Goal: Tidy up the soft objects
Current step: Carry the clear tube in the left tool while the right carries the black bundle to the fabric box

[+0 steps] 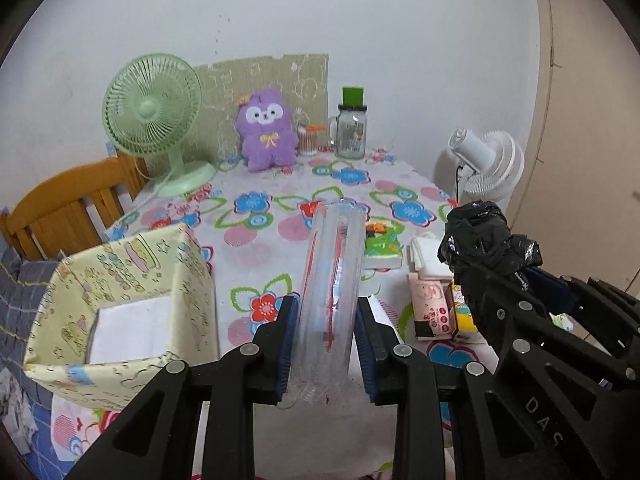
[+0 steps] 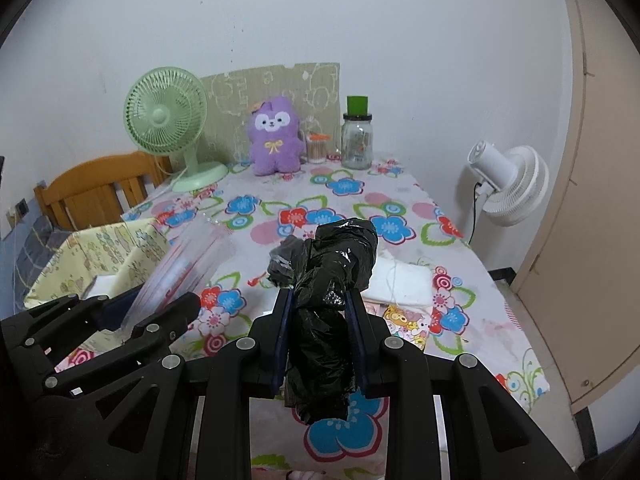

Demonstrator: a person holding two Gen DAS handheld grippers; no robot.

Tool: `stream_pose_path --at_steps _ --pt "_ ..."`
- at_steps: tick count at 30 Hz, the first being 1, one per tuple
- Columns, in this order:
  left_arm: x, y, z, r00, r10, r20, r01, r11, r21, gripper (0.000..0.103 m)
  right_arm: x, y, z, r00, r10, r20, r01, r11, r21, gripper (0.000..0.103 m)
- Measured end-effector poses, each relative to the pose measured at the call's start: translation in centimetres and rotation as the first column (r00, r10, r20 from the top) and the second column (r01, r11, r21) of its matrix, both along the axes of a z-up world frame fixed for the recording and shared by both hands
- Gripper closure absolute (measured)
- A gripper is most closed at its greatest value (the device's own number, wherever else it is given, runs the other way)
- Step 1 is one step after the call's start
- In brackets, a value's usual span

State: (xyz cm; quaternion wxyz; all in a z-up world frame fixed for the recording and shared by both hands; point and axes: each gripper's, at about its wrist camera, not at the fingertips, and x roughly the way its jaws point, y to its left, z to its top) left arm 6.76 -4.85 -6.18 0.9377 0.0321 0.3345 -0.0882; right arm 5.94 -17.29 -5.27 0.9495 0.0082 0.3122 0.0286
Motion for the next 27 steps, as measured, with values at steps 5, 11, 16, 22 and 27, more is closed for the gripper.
stream_pose_path --at_steps 5,11,16,22,27 --pt "-1.0 0.3 1.3 1.0 -0.008 0.02 0.008 1.0 -0.011 0.075 -1.2 0.1 1.3 1.0 -0.002 0.027 0.002 1.0 0.003 0.074" --pt "-1.5 1.0 2.2 1.0 -0.007 0.022 0.008 1.0 -0.03 0.075 -1.8 0.9 2.6 0.999 0.009 0.052 -0.009 1.0 -0.003 0.074" --pt "-1.2 1.9 2.7 1.0 0.012 0.029 -0.012 1.0 -0.015 0.075 -1.4 1.9 3.3 0.997 0.029 0.065 -0.029 1.0 0.002 0.074" --pt "-0.8 3.3 3.5 0.998 0.038 0.044 -0.038 0.999 -0.011 0.075 -0.8 3.2 4.2 0.995 0.055 0.084 -0.055 0.998 0.007 0.074" --pt "-0.2 4.7 3.6 0.997 0.064 0.047 -0.064 0.998 -0.01 0.075 0.1 4.8 4.3 0.994 0.079 0.079 -0.081 0.997 0.019 0.074"
